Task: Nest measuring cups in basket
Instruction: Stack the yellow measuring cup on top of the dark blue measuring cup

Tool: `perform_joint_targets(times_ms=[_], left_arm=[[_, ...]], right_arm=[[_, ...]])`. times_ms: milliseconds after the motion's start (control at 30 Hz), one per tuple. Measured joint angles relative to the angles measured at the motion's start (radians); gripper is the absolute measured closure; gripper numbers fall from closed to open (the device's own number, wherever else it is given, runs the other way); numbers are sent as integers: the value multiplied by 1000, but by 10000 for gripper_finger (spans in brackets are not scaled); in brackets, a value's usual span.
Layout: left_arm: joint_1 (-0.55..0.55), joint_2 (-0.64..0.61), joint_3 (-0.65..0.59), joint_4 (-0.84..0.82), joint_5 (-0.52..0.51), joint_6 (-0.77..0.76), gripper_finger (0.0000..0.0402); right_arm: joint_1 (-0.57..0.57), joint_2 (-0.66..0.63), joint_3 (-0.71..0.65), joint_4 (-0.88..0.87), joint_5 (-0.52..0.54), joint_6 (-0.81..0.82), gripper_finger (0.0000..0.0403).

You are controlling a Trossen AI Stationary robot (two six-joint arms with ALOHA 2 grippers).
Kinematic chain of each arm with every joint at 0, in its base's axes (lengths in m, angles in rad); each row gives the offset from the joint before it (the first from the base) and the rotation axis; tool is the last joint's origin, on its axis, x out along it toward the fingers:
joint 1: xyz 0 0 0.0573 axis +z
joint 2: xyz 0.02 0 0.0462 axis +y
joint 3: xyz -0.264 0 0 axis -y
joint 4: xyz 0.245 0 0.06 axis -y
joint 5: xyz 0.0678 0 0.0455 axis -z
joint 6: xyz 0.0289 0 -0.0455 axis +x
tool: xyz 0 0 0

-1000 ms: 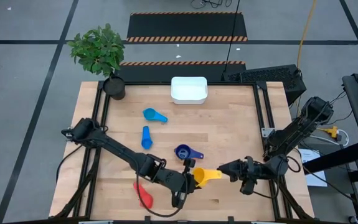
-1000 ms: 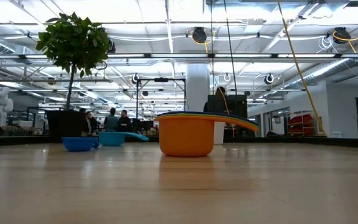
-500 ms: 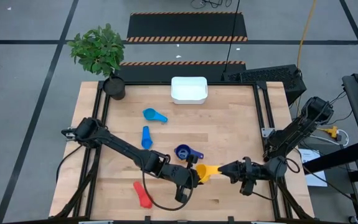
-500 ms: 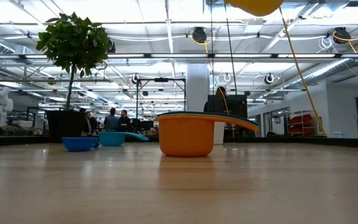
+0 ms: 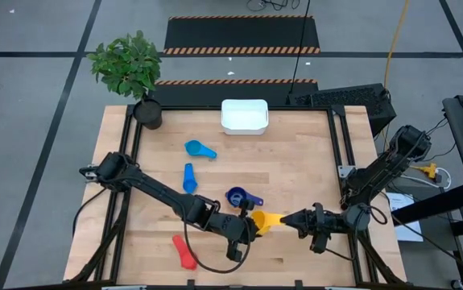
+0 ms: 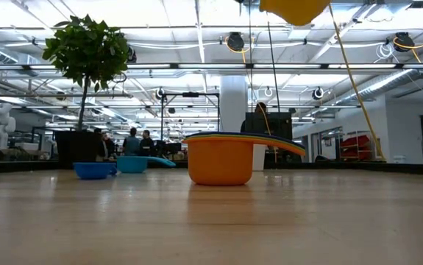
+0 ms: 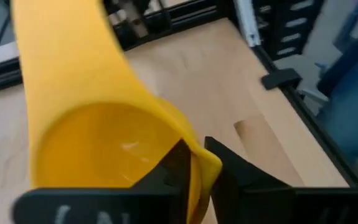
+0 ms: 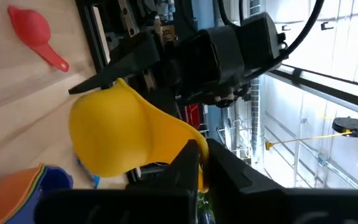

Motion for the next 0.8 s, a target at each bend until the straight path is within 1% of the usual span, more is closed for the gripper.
perform_joint_targets(times_ms=[133, 300, 367, 467, 600, 700, 800], left_arm=[[-5, -15, -1, -5, -114, -81, 298], [-20, -31, -1, -20, -235, -116, 246], [-31, -35, -1, -34, -280, -130, 226], [-44, -43, -1, -34, -321, -144, 198], [-64, -70, -1, -63, -376, -203, 167], [-78, -108, -1, -127, -386, -279, 153], [-93, -153, -1, -210, -394, -389, 148]], right_arm=[[-2, -1, 0, 7, 45, -4, 401], [-7, -1, 1, 6, 80, -4, 402], [-8, -2, 1, 6, 93, -5, 402], [-7, -2, 1, 7, 106, -1, 402], [-7, -3, 0, -11, 164, 113, 403], [-7, -3, -6, -88, 202, 197, 403], [-7, -3, -7, -169, 210, 273, 403]])
